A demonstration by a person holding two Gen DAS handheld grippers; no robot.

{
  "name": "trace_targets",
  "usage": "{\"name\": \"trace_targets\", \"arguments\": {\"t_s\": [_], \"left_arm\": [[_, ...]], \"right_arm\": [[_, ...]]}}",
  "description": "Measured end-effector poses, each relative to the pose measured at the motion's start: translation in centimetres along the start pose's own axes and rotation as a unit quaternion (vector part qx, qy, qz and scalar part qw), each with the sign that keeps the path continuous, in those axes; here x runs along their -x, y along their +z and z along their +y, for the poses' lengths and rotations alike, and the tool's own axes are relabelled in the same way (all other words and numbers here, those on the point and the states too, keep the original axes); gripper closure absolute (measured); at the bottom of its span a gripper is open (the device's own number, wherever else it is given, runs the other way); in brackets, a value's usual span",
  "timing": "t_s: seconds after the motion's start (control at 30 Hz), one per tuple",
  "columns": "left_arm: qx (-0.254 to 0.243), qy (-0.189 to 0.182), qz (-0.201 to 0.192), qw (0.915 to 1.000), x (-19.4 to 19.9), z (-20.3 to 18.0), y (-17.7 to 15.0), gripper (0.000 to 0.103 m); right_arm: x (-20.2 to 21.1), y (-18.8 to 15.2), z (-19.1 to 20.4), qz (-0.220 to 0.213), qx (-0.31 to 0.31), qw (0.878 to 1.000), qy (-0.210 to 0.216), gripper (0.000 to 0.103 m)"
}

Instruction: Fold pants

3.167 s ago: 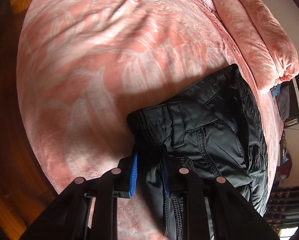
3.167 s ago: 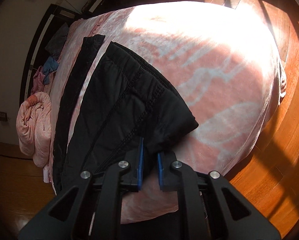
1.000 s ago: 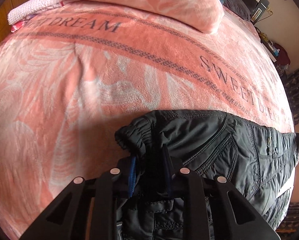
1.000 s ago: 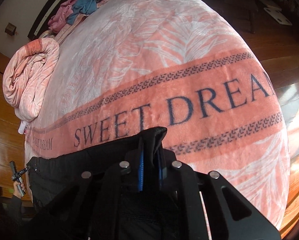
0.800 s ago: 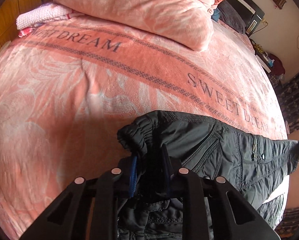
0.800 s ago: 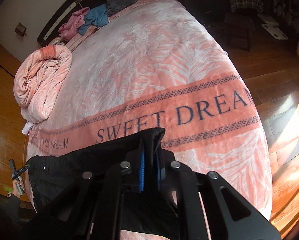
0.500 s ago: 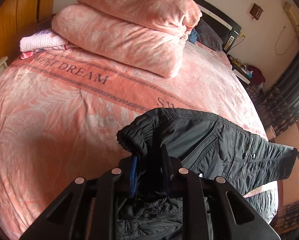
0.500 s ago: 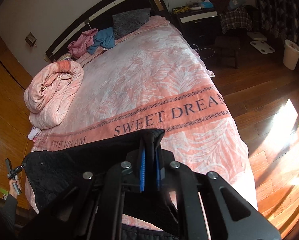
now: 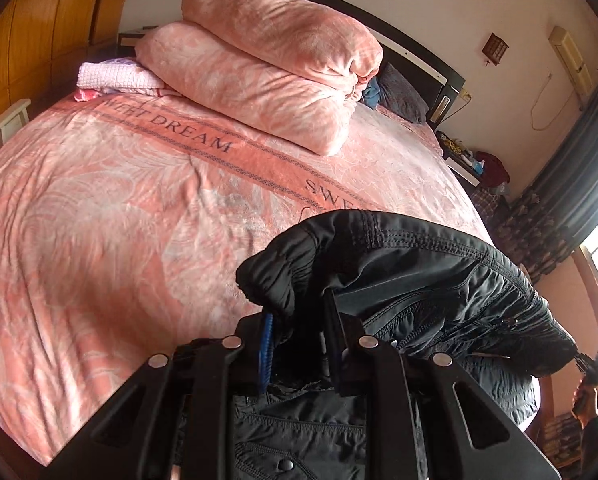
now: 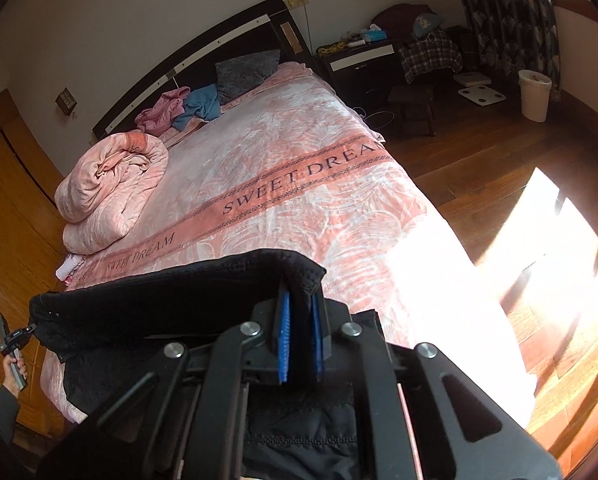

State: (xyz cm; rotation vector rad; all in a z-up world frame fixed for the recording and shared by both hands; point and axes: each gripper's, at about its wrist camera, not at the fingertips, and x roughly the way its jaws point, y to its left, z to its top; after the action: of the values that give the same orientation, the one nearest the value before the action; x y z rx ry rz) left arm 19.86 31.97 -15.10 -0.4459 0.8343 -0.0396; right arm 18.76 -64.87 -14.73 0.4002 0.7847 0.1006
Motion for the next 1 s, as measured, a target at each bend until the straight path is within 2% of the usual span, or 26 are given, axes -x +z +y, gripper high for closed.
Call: {"name": "trace_targets", "arguments": {"t_s": [0.2,0.33,0.43,0.5,0.57,0.6,0.67,0.73,0.8,0.9,1.0], "left_arm": [[0.022,-0.001,0.01,0.9997,1.0,2.1,-4.5,0.078],[0.02,0.016,0.026,0.9993,0.6,3.3,-7.5,0.074],[0.025,0.027,0.048,0.9981,0.1,4.1,-9.6,0.066],[0.024,0.046,0.077,0.9957,-0.8,4.5,-11.2,0.063],[0.019,0.077,0.093,0.9925,-1.2,5.0,-12.6,0.055],[0.027,0.087,0.101,0.9907,-1.2,5.5,-13.1,0.053],[0.044,0.11,0.107,0.9872,-0.9,6.4,-14.0,0.041],[0.051,0.142,0.102,0.9832,-0.2,7.1,-14.6,0.039],[0.069,0.159,0.093,0.9805,0.7,7.9,-14.9,0.038],[0.12,0.144,0.062,0.9804,2.7,9.0,-15.4,0.034],[0.145,0.107,0.031,0.9831,4.4,8.7,-15.6,0.027]], "right_arm": [[2.7,-6.0,-0.3,-0.002,-0.013,1.0,-0.021,0.09],[3.0,-9.5,-0.5,0.011,-0.032,0.999,-0.028,0.083],[2.5,-12.1,-0.4,0.038,-0.038,0.998,-0.036,0.081],[2.2,-13.6,-0.7,0.051,-0.054,0.996,-0.04,0.077],[2.2,-14.8,-1.2,0.061,-0.079,0.994,-0.039,0.066],[2.3,-15.3,-1.3,0.065,-0.094,0.993,-0.033,0.063],[2.8,-16.1,-1.7,0.063,-0.12,0.991,-0.02,0.058],[3.2,-16.8,-2.5,0.06,-0.171,0.983,0.012,0.049],[3.5,-17.2,-3.2,0.051,-0.225,0.972,0.046,0.048],[3.4,-18.0,-4.0,0.035,-0.285,0.954,0.083,0.048],[2.6,-18.4,-4.3,0.033,-0.31,0.946,0.083,0.048]]}}
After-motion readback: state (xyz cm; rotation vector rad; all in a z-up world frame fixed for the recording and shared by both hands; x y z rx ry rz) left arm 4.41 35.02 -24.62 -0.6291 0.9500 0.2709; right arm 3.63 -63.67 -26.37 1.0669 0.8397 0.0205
